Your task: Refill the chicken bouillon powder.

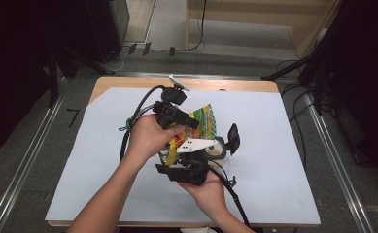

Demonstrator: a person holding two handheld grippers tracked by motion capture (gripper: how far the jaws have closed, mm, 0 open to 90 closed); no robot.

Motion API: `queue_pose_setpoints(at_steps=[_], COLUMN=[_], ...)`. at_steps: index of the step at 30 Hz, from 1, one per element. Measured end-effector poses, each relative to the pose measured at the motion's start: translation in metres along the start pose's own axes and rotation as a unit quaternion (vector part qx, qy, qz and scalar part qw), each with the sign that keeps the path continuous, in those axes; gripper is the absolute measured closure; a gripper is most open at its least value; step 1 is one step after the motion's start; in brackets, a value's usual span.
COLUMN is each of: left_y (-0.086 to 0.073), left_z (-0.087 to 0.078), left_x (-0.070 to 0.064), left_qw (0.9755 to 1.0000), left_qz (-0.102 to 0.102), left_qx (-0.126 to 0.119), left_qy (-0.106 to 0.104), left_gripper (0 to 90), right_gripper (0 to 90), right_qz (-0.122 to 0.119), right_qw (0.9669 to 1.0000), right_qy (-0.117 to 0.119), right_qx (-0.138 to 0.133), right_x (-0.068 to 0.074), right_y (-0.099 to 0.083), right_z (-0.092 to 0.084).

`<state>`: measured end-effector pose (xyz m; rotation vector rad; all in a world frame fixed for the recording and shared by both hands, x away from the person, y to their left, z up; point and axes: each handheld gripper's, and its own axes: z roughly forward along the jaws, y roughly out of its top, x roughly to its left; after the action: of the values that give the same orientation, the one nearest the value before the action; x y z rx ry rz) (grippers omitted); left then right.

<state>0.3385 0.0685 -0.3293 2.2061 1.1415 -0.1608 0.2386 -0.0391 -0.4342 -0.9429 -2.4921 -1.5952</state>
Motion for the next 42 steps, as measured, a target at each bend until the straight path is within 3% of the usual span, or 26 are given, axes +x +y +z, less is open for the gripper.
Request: queue_pose_setpoints(at_steps=[20,42], left_y=[-0.0056,-0.0068], left_z=[-0.0016,-0.0022], left_x=[0.0026,-0.0002], left_qw=[0.9999,0.9999], left_qz=[0.000,0.008], left_qx=[-0.010,-0.012], left_qy=[-0.009,0.000], left_gripper=[81.2,81.1], right_gripper=[62.3,62.4], right_qz=[-0.009,-0.011], right_qw=[0.9999,0.9999], right_qy=[-0.002,-0.004], right_qx=[0.006,0.006], right_x=[0.0018,0.0024], right_y=[-0.0010,-0.0014], right_z=[0.0012,0.0013])
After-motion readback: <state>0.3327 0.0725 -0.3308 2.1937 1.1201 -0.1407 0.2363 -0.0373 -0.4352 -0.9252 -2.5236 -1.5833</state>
